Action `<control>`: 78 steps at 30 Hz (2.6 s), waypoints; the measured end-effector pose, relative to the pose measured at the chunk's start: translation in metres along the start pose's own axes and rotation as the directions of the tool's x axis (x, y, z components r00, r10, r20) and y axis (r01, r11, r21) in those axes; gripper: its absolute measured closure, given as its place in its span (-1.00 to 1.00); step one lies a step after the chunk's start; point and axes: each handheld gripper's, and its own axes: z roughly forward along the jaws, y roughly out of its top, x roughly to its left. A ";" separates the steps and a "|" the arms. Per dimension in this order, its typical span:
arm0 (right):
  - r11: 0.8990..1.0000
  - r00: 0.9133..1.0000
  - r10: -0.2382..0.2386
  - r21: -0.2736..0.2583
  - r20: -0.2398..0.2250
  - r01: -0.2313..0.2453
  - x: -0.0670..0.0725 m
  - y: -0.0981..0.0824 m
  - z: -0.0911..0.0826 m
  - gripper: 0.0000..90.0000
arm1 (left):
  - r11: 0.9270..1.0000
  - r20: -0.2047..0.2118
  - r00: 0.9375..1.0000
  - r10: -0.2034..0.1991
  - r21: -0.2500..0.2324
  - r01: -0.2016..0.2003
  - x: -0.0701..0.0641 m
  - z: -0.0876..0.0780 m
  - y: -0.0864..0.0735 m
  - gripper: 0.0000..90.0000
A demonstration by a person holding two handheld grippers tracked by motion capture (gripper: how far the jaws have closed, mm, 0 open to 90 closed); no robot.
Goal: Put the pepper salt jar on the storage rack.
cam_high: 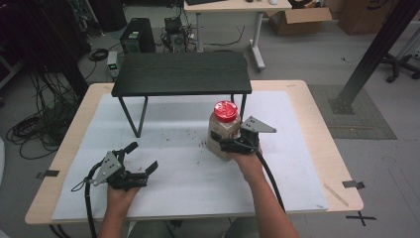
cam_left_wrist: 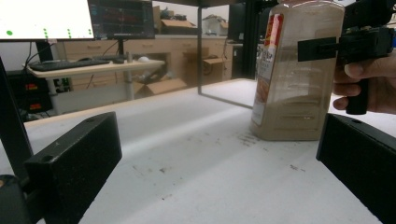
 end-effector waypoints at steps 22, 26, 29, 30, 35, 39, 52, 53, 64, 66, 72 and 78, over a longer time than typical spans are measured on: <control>0.998 0.997 -0.048 -0.035 0.061 0.051 0.004 -0.004 -0.004 -0.46 | 1.000 -0.001 1.000 -0.005 -0.005 0.004 0.000 0.000 0.000 -0.99; 0.998 0.996 -0.052 -0.036 0.068 0.054 0.003 -0.003 -0.004 -0.45 | 1.000 0.000 1.000 -0.005 -0.006 0.005 0.000 -0.001 0.000 -0.99; 0.997 0.995 -0.070 -0.027 0.066 0.072 0.005 -0.003 -0.004 -0.45 | 1.000 0.000 1.000 -0.006 -0.007 0.006 0.000 -0.001 0.000 -0.99; 0.997 0.995 -0.070 -0.027 0.066 0.072 0.005 -0.003 -0.004 -0.45 | 1.000 0.000 1.000 -0.006 -0.007 0.006 0.000 -0.001 0.000 -0.99; 0.997 0.996 -0.071 -0.020 0.060 0.072 0.007 -0.001 -0.006 -0.45 | 1.000 0.000 1.000 -0.006 -0.007 0.006 0.000 -0.001 0.000 -0.99; 0.996 0.996 -0.083 -0.027 0.044 0.084 0.010 0.006 -0.010 -0.45 | 1.000 0.000 1.000 -0.005 -0.007 0.005 0.000 -0.001 0.000 -0.99; 0.989 0.989 -0.144 -0.030 -0.034 0.143 0.027 0.052 -0.023 -0.45 | 1.000 -0.002 1.000 -0.006 -0.007 0.006 0.000 0.000 0.000 -0.99; 0.988 0.987 -0.154 -0.029 -0.047 0.153 0.030 0.063 -0.025 -0.45 | 1.000 -0.001 1.000 -0.005 -0.006 0.005 0.000 -0.001 0.000 -0.99; 0.984 0.981 -0.172 -0.054 -0.087 0.168 0.040 0.109 -0.032 -0.45 | 1.000 0.000 1.000 -0.006 -0.005 0.006 0.001 0.000 0.000 -0.99; 0.983 0.980 -0.179 -0.050 -0.089 0.176 0.041 0.116 -0.032 -0.45 | 1.000 0.000 1.000 -0.006 -0.005 0.006 0.001 0.000 0.000 -0.99; 0.980 0.975 -0.198 -0.046 -0.098 0.194 0.040 0.140 -0.033 -0.45 | 1.000 0.000 1.000 -0.006 -0.004 0.006 0.001 0.000 0.000 -0.99; 0.980 0.974 -0.199 -0.051 -0.109 0.195 0.039 0.159 -0.032 -0.45 | 1.000 -0.001 1.000 -0.007 -0.003 0.007 0.001 0.000 0.000 -0.99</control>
